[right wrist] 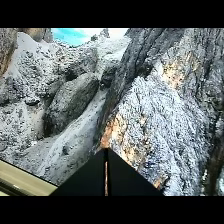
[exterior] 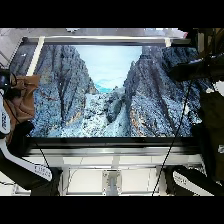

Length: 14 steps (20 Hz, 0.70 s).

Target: Fold the clothes and pants, and hang the long-sleeved shirts on hangers.

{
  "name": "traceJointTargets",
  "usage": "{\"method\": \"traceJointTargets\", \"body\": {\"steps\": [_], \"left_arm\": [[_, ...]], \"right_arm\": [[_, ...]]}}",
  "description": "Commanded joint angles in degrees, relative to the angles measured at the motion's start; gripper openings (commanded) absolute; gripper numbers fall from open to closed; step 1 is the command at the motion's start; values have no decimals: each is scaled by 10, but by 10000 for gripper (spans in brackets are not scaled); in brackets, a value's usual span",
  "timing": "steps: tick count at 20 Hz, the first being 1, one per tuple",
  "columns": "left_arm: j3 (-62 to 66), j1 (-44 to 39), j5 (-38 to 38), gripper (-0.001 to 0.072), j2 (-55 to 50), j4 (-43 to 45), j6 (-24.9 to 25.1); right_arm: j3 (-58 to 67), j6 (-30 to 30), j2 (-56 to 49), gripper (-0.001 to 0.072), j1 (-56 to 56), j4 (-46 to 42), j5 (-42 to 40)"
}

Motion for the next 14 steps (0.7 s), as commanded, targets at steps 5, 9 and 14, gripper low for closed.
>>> {"method": "traceJointTargets", "body": {"steps": [5,9,14], "left_arm": [[0,-195,-8,17,258,-296,2],[0,-382,-9,18,311,-544,94],[-1,-669,60,18,221,-598,123]], "right_arm": [[87,-7,12,15,0,-135,53],[151,-41,20,15,-10,-219,83],[170,-67,20,15,-74,-220,88]]}}
